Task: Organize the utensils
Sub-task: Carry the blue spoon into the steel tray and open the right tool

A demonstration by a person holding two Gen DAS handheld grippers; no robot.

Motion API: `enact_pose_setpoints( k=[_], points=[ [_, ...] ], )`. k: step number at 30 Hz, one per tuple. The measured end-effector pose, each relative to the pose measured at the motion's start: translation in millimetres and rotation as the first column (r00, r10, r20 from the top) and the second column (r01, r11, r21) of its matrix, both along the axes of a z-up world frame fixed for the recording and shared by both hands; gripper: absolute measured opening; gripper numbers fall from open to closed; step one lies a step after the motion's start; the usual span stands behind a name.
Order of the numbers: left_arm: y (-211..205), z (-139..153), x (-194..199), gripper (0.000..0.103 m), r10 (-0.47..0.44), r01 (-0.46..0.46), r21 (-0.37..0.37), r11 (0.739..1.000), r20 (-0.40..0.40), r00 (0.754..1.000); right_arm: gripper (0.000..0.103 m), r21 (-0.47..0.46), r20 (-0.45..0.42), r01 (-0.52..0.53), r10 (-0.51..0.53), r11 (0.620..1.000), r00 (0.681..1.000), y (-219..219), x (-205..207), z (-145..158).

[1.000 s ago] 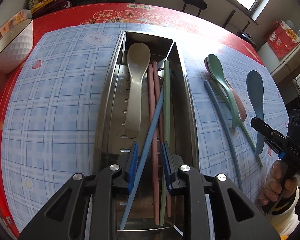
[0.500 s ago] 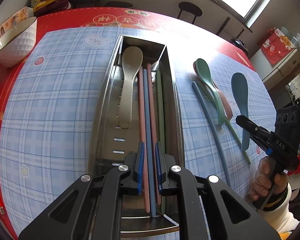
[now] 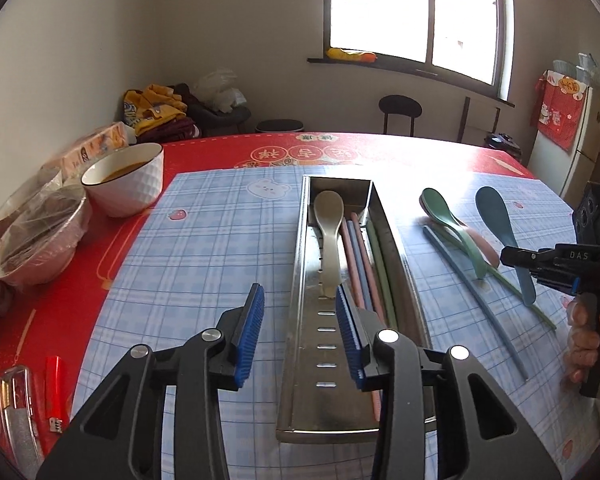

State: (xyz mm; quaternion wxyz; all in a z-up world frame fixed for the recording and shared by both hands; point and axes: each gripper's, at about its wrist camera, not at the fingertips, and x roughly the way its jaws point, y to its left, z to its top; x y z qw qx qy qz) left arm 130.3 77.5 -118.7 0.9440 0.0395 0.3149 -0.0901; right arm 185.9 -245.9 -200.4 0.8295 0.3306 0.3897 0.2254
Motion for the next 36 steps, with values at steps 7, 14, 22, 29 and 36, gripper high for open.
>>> enact_pose_setpoints(
  k=[7, 14, 22, 29, 36],
  points=[
    [18.3, -4.5, -11.7, 0.08, 0.046, -0.042, -0.029, 0.999, 0.152, 0.987, 0.007, -0.047, -0.041, 0.031, -0.033, 0.998, 0.999, 17.5, 2.4, 13.0],
    [28.8, -3.3, -8.9, 0.097, 0.072, -0.059, -0.089, 0.994, 0.16, 0.984, 0.007, -0.048, -0.066, 0.019, -0.022, 0.999, 0.998, 59.8, 15.6, 29.2],
    [53.5, -8.7, -0.6, 0.097, 0.148, -0.128, -0.193, 0.973, 0.095, 0.984, 0.007, -0.026, -0.131, 0.005, -0.008, 1.0, 0.991, 125.2, 45.2, 37.7],
    [51.3, -7.4, -4.2, 0.097, 0.142, -0.119, -0.188, 0.975, 0.112, 0.984, 0.007, -0.033, -0.191, 0.021, -0.027, 0.999, 0.981, 172.1, 75.1, 35.5],
    [57.0, -8.9, -2.0, 0.097, 0.151, -0.128, -0.215, 0.968, 0.094, 0.984, 0.007, -0.021, -0.271, 0.061, -0.064, 0.998, 0.96, 185.3, 87.7, 20.8]
  ],
)
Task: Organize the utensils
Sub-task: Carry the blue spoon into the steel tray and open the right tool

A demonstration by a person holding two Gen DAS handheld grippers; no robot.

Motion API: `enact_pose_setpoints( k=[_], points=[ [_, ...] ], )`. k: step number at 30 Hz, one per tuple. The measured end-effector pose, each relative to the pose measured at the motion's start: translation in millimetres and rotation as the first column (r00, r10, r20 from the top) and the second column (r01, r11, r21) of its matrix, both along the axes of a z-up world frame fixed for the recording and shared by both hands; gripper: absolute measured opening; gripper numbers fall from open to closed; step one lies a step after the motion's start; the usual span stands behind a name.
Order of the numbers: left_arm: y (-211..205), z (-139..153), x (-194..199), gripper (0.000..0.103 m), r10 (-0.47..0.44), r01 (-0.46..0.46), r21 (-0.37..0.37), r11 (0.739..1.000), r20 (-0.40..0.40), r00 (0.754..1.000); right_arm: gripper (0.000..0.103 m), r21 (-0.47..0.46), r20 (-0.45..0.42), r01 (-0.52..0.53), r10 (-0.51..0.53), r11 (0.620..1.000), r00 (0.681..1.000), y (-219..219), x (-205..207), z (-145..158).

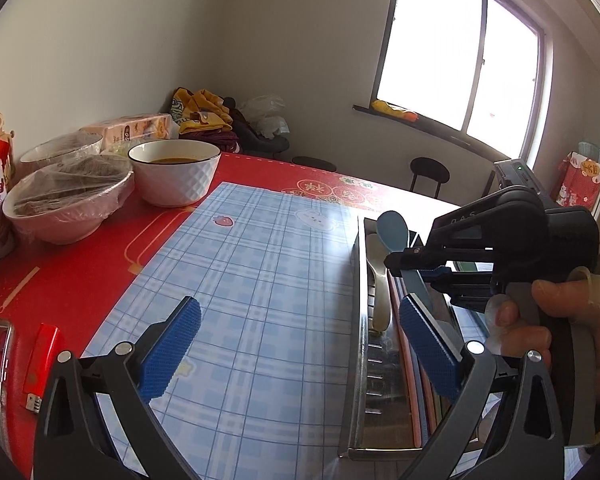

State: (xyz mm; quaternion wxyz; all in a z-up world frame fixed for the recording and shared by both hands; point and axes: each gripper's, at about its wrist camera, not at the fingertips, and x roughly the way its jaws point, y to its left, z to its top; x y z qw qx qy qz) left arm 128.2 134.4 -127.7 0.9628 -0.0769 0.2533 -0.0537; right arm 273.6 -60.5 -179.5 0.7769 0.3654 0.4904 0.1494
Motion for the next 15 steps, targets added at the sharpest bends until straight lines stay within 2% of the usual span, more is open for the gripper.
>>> enact_pose_setpoints(
  k=[15],
  points=[
    [0.2, -0.7, 1.5, 0.097, -0.002, 0.002, -0.002, 1.0, -0.006, 1.0, 0.009, -0.018, -0.022, -0.005, 0.004, 1.0, 1.0, 3.5, 8.1, 0.5]
  ],
)
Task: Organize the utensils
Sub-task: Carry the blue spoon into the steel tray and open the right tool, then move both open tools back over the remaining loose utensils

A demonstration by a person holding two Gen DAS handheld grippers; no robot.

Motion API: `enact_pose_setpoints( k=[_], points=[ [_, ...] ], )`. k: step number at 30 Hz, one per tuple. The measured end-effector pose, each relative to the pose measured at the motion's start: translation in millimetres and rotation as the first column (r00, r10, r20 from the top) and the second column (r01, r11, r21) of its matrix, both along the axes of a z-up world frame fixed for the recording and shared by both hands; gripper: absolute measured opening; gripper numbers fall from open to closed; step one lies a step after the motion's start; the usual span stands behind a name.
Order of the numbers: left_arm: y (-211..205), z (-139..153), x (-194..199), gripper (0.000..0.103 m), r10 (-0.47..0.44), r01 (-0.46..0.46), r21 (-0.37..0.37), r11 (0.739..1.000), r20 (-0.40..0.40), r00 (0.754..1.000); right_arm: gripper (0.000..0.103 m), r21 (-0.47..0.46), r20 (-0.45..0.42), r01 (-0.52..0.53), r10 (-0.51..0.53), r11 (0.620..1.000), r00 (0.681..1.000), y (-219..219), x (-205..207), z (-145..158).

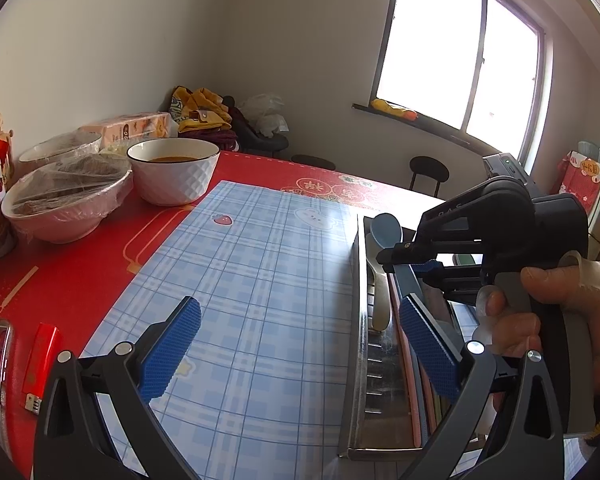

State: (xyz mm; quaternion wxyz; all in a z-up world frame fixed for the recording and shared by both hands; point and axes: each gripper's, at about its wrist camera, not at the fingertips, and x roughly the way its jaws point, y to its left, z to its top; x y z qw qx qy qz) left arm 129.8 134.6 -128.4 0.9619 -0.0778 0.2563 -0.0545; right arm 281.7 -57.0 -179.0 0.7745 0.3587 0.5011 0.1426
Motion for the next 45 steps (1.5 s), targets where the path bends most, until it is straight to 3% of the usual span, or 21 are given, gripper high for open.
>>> enact_pose_setpoints(
  k=[13, 19, 20, 21, 22, 28, 33, 37, 45],
  points=[
    [0.4, -0.5, 0.2, 0.097, -0.001, 0.001, 0.001, 1.0, 0.0, 1.0, 0.011, -0.04, 0.001, -0.026, 0.026, 0.999, 1.0, 4.6, 3.3, 2.3],
    [0.5, -0.3, 0.2, 0.097, -0.001, 0.001, 0.0, 1.0, -0.001, 1.0, 0.026, -0.058, 0.02, -0.034, 0.035, 0.998, 0.999, 7.2, 0.7, 7.9],
    [0.5, -0.3, 0.3, 0.097, -0.001, 0.001, 0.0, 1.0, -0.001, 1.0, 0.032, -0.06, 0.022, -0.036, 0.038, 0.998, 0.999, 7.2, 0.1, 8.9],
    [0.6, -0.3, 0.3, 0.097, -0.001, 0.001, 0.0, 1.0, -0.001, 1.0, 0.043, -0.066, 0.022, -0.037, 0.038, 0.997, 0.999, 7.3, -0.7, 10.0],
    [0.6, -0.5, 0.3, 0.097, -0.001, 0.001, -0.001, 1.0, -0.001, 1.0, 0.047, -0.069, 0.025, -0.034, 0.036, 0.997, 0.999, 6.8, -1.9, 11.1],
    [2.0, -1.5, 0.3, 0.097, 0.002, -0.002, -0.007, 1.0, -0.001, 1.0, 0.047, -0.113, 0.124, -0.039, 0.053, 0.993, 0.991, -6.1, -14.0, 30.2],
    [2.0, -1.6, 0.4, 0.097, 0.002, -0.003, -0.007, 1.0, -0.003, 1.0, 0.047, -0.257, 0.285, -0.024, 0.099, 0.966, 0.953, -31.4, -35.1, 56.5],
    [1.7, -1.5, 0.1, 0.097, 0.0, 0.0, -0.006, 1.0, 0.0, 1.0, 0.047, -0.441, 0.406, 0.011, 0.188, 0.897, 0.894, -54.8, -57.7, 71.4],
    [-2.6, -0.4, -2.1, 0.097, 0.019, -0.019, 0.025, 1.0, 0.008, 1.0, 0.047, -0.543, 0.445, 0.014, 0.274, 0.84, 0.853, -114.1, -96.6, 61.0]
  ],
)
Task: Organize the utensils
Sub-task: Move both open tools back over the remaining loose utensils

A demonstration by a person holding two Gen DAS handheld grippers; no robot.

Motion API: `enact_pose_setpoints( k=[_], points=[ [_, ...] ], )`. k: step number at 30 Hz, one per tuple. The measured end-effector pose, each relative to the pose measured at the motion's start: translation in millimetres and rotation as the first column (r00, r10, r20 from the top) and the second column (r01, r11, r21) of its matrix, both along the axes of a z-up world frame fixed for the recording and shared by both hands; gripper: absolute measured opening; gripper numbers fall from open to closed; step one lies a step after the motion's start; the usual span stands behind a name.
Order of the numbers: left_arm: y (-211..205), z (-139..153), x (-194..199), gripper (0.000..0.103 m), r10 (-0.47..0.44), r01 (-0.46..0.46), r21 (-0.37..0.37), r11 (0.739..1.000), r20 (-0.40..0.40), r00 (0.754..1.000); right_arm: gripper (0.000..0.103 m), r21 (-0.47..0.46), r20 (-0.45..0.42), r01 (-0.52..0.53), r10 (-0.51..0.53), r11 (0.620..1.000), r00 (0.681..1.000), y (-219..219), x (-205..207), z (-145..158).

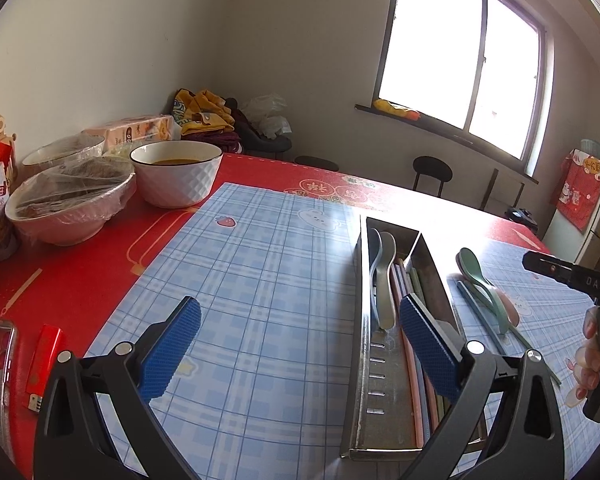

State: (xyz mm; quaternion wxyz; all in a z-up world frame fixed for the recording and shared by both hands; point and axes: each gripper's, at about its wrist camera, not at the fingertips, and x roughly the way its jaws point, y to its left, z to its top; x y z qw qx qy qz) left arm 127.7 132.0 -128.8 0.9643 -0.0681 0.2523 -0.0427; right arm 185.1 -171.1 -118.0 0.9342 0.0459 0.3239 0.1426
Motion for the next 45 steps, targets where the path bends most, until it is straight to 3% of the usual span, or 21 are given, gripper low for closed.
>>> enact_pose_setpoints(
  k=[5, 8, 13, 17, 21, 28, 34, 38, 45],
  points=[
    [-10.3, 4.0, -5.4, 0.097, 0.06, -0.061, 0.082, 0.995, 0.021, 0.998, 0.047, 0.034, 0.013, 0.001, -0.001, 0.999, 1.0, -33.3, -10.0, -8.1],
    [-24.1, 16.3, -15.4, 0.091, 0.07, -0.073, 0.117, 0.991, 0.03, 0.997, 0.047, 0.054, 0.033, 0.0, -0.001, 0.999, 0.999, -49.5, -11.0, -9.4],
    [-69.4, 48.6, -31.8, 0.079, -0.014, 0.006, 0.131, 0.991, 0.063, 0.998, 0.047, 0.085, 0.053, 0.018, -0.022, 0.996, 0.998, -71.8, -9.8, -14.8],
    [-117.3, 55.8, -27.1, 0.059, -0.105, 0.104, 0.132, 0.986, 0.005, 0.994, 0.047, 0.179, 0.05, 0.016, -0.026, 0.984, 0.998, -89.3, -11.1, -23.7],
    [-164.8, 44.0, -10.2, 0.047, -0.19, 0.202, 0.12, 0.972, -0.105, 0.976, 0.047, 0.181, 0.024, 0.058, -0.063, 0.982, 0.998, -101.4, -9.2, -28.3],
    [-220.5, 2.1, 17.7, 0.044, -0.24, 0.278, 0.149, 0.949, -0.232, 0.943, 0.047, 0.241, -0.047, 0.133, -0.126, 0.961, 0.991, -118.0, -2.8, -37.5],
    [-235.0, -23.4, 36.9, 0.037, -0.233, 0.294, 0.164, 0.942, -0.312, 0.921, 0.047, 0.248, -0.059, 0.154, -0.144, 0.956, 0.988, -121.6, -4.3, -37.4],
    [-238.5, -33.9, 44.9, 0.026, -0.219, 0.291, 0.164, 0.943, -0.353, 0.91, 0.047, 0.264, -0.069, 0.152, -0.138, 0.952, 0.988, -123.5, -4.4, -37.6],
    [-243.0, -41.2, 51.9, 0.024, -0.212, 0.294, 0.182, 0.938, -0.369, 0.905, 0.047, 0.262, -0.07, 0.145, -0.131, 0.954, 0.989, -122.7, -4.4, -37.2]
  ],
)
